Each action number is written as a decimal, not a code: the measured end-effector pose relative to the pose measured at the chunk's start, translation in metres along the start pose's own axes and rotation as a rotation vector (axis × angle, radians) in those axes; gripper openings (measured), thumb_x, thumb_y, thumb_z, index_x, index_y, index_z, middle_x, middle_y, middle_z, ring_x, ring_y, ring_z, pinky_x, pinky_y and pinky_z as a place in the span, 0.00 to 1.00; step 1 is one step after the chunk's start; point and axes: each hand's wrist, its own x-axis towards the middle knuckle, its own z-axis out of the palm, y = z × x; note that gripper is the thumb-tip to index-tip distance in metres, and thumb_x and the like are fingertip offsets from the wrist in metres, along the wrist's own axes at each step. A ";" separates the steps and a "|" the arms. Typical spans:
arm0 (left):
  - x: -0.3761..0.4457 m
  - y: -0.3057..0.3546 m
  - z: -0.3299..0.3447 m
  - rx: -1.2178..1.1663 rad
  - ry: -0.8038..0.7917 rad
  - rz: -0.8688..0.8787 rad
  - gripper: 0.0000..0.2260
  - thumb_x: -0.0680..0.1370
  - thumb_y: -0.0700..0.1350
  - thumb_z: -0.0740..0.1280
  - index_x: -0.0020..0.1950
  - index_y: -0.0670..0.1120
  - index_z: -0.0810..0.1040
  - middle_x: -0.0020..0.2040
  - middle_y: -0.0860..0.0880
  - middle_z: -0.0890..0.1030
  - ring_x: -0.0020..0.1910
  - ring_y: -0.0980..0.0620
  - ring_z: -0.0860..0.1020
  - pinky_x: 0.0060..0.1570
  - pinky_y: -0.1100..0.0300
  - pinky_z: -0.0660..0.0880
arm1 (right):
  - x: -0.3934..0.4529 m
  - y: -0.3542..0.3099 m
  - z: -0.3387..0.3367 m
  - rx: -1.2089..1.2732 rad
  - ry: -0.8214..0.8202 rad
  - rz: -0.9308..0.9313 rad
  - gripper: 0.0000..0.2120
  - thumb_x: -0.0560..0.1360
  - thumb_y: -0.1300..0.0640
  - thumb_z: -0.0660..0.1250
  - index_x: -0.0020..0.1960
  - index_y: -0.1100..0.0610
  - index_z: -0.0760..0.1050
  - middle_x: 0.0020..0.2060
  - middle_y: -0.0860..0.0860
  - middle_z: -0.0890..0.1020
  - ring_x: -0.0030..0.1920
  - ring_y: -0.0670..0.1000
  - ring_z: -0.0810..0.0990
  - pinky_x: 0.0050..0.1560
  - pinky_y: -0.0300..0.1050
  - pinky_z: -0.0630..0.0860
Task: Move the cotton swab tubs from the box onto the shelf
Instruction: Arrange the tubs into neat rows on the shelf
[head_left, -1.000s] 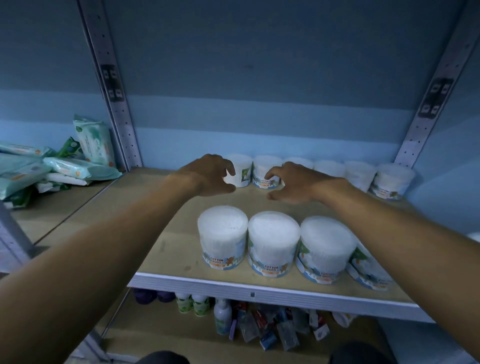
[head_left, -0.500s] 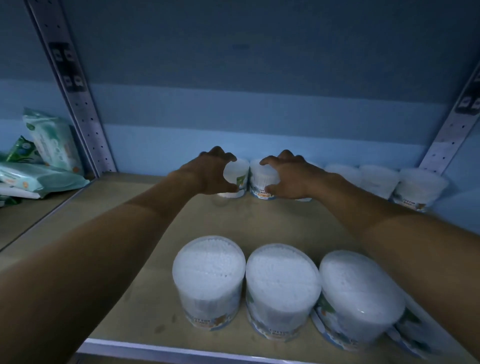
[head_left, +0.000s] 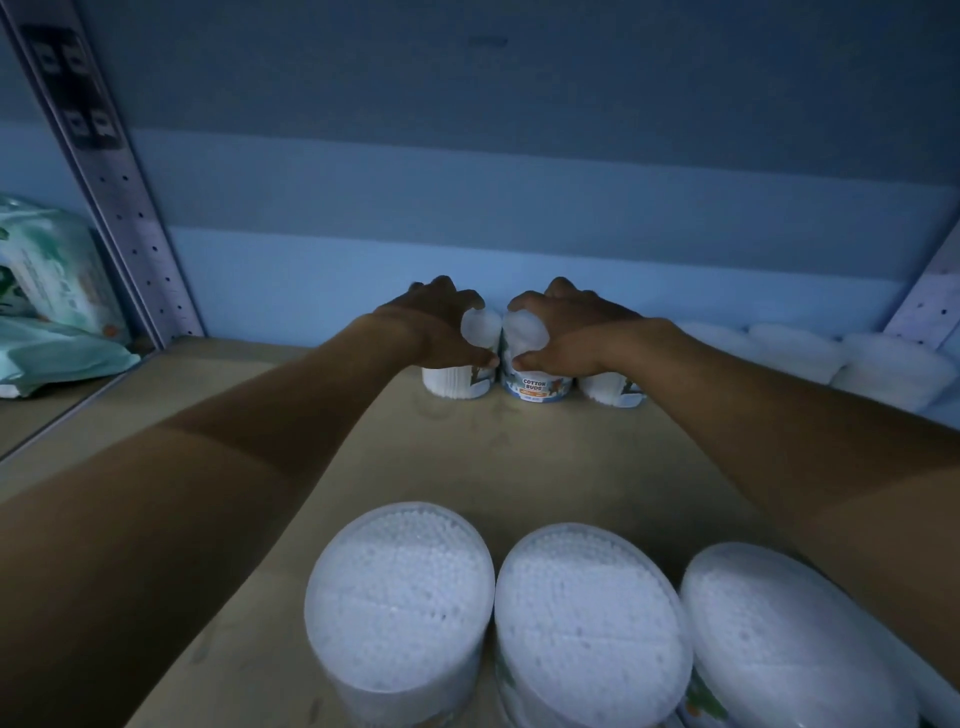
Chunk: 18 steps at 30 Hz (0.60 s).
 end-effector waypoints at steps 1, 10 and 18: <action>0.001 0.000 0.000 -0.006 0.002 -0.002 0.19 0.69 0.62 0.69 0.53 0.52 0.74 0.52 0.47 0.77 0.52 0.44 0.78 0.53 0.47 0.79 | 0.001 0.000 0.000 -0.003 0.001 -0.002 0.36 0.73 0.37 0.70 0.76 0.41 0.60 0.68 0.53 0.66 0.65 0.59 0.72 0.58 0.54 0.75; 0.000 -0.002 -0.008 0.006 -0.054 0.037 0.23 0.69 0.58 0.74 0.61 0.54 0.73 0.58 0.49 0.78 0.55 0.47 0.77 0.54 0.51 0.77 | -0.002 -0.005 -0.004 -0.015 -0.034 -0.004 0.35 0.72 0.39 0.72 0.75 0.39 0.62 0.65 0.54 0.69 0.63 0.59 0.73 0.57 0.52 0.76; -0.022 -0.006 -0.012 0.062 -0.100 0.086 0.38 0.66 0.58 0.77 0.73 0.60 0.65 0.70 0.52 0.68 0.68 0.48 0.69 0.65 0.50 0.71 | -0.029 -0.011 -0.010 0.023 -0.077 -0.042 0.34 0.72 0.43 0.72 0.74 0.37 0.61 0.64 0.51 0.68 0.62 0.57 0.74 0.57 0.52 0.77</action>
